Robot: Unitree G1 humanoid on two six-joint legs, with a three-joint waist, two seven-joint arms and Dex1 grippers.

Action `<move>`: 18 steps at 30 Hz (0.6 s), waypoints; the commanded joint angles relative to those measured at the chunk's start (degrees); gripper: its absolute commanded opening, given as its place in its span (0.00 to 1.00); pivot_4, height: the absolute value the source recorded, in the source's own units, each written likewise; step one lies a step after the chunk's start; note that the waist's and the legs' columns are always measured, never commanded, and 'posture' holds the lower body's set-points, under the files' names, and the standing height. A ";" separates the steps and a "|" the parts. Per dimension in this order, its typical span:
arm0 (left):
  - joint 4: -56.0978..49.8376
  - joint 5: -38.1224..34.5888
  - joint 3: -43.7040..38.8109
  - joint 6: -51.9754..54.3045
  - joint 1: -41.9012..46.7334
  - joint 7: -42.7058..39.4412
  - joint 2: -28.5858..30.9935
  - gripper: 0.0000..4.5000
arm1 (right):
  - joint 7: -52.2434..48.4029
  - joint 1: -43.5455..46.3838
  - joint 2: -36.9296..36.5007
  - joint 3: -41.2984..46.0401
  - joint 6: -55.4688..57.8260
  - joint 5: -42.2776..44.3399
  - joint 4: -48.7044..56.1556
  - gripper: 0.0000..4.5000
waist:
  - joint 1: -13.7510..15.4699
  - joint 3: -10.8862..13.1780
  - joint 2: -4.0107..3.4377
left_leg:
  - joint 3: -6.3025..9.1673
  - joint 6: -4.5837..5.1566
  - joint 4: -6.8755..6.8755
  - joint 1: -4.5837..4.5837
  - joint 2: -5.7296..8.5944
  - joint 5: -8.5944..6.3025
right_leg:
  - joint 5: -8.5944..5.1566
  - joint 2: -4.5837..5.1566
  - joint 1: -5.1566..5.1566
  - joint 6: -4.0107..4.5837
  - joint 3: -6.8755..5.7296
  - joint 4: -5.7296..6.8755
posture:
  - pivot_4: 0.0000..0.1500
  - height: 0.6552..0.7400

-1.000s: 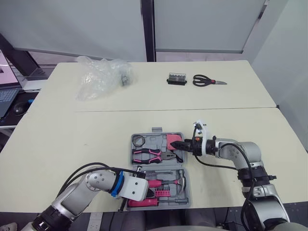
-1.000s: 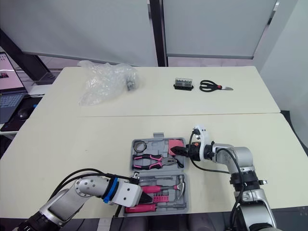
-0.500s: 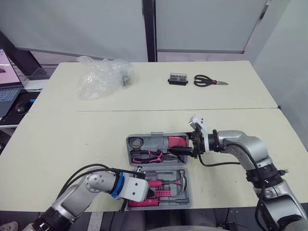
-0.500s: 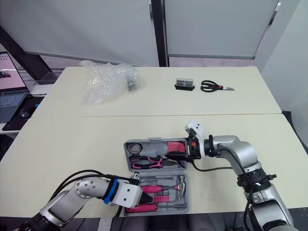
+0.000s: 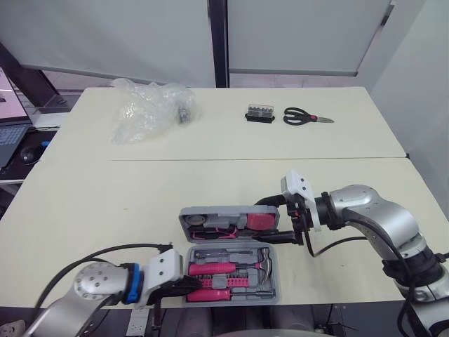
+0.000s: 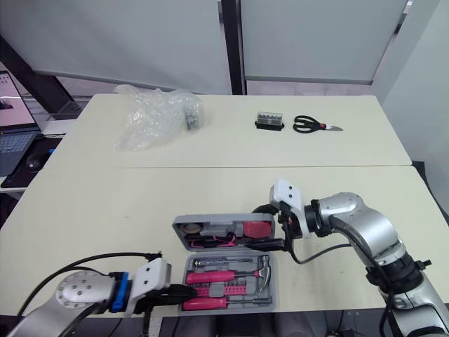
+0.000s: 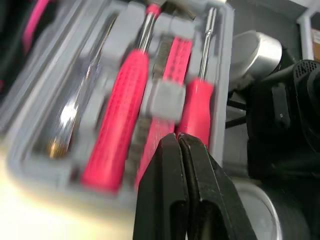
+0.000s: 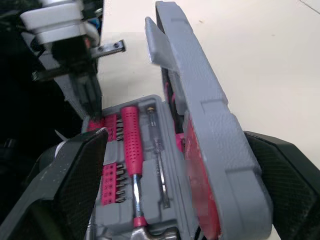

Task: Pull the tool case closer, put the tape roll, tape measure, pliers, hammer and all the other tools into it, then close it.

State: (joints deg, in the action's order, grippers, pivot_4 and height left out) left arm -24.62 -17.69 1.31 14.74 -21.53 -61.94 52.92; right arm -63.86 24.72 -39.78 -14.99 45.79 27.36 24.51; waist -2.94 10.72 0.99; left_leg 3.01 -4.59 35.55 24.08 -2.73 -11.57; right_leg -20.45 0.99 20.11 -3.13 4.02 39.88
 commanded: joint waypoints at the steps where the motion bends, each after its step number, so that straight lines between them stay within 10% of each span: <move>1: 2.46 -0.95 -5.79 -0.45 -3.14 0.02 0.85 0.00 | -2.88 -1.60 -4.30 1.00 -2.34 1.17 6.02 0.99 | 0.16 0.00 0.01 | -0.02 0.00 0.00 -0.02 0.01 0.00 | 0.00 0.03 -0.03 0.00 0.00 -0.01 | 1.00 1.00; 10: 11.69 -1.26 -16.12 -0.76 -4.26 2.62 -1.54 0.00 | -10.50 -11.22 -21.48 6.23 -9.09 0.25 12.24 0.99 | 1.11 0.05 0.17 | -0.06 0.00 -0.02 0.01 0.01 0.00 | -0.01 0.05 0.01 0.00 -0.02 -0.14 | 1.00 1.00; 18: 12.87 -2.26 -22.66 -1.44 -3.09 2.34 -2.00 0.00 | -12.33 -12.70 -21.28 9.84 -23.50 -3.04 4.25 0.99 | 1.06 0.06 0.21 | -0.08 -0.01 -0.01 -0.01 -0.02 0.00 | -0.01 0.04 -0.01 0.01 -0.02 -0.14 | 1.00 1.00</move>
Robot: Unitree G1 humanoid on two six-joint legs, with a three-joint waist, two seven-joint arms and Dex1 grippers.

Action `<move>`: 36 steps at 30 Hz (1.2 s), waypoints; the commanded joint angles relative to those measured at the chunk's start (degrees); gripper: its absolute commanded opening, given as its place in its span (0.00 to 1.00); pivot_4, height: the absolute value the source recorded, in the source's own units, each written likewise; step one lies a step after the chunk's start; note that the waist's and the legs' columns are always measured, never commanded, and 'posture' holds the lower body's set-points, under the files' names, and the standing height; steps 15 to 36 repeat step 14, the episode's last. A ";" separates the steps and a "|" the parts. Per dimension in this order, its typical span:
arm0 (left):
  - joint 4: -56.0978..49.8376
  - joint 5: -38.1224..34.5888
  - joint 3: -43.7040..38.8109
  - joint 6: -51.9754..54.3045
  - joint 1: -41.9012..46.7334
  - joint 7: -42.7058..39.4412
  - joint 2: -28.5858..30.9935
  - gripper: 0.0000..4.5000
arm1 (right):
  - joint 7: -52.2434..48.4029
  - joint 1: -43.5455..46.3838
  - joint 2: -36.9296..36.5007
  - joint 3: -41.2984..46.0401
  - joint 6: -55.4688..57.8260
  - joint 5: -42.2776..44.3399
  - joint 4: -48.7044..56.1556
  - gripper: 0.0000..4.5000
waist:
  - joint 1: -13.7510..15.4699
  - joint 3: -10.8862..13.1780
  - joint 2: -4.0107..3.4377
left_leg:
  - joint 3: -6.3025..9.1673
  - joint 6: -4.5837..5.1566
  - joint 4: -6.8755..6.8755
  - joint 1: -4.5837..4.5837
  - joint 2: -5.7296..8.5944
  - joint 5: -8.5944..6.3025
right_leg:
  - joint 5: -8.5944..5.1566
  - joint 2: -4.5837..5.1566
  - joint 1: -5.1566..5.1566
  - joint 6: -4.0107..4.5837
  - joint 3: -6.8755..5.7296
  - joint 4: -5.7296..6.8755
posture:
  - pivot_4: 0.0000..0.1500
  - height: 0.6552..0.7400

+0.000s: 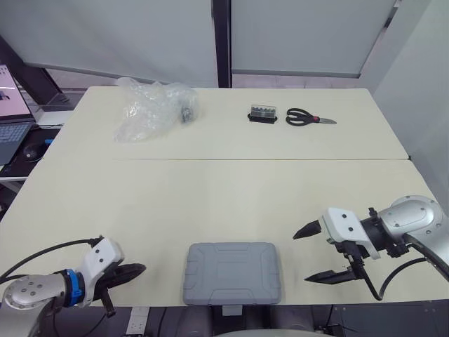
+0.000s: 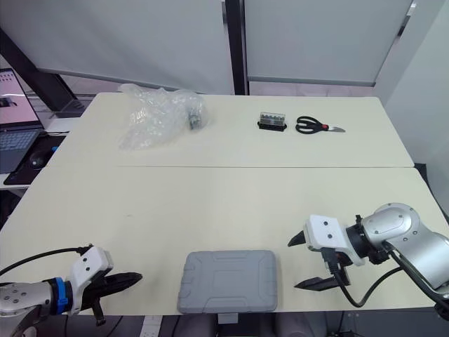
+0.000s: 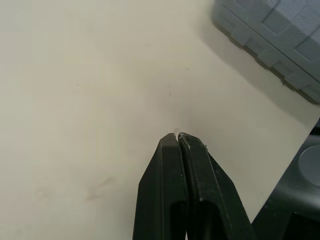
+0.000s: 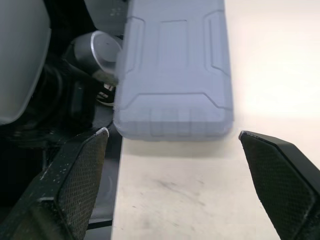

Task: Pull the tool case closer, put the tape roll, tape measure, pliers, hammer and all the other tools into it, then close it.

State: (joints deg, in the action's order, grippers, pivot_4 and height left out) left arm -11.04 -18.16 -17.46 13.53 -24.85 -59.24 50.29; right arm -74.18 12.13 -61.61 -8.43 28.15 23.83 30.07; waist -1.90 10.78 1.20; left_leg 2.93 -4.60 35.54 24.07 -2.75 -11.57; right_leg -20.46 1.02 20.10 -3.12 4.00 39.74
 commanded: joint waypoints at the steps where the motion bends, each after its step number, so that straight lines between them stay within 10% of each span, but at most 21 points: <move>1: -0.77 -2.45 -4.94 -1.18 0.39 -1.44 0.70 0.00 | -2.99 -0.39 0.77 4.04 -8.40 0.49 -2.42 0.99 | 0.03 0.00 0.00 | -0.01 0.00 0.00 0.00 0.01 0.00 | 0.00 0.00 0.00 0.00 0.01 0.00 | 1.00 1.00; 36: -4.99 0.61 -11.26 -5.69 -3.36 -6.25 4.48 0.00 | -15.28 0.84 -4.00 7.77 -25.15 -1.83 -16.00 0.99 | 0.00 0.06 0.02 | -0.05 0.00 -0.03 -0.11 0.00 0.00 | 0.00 0.02 -0.11 0.00 0.03 -0.02 | 1.00 1.00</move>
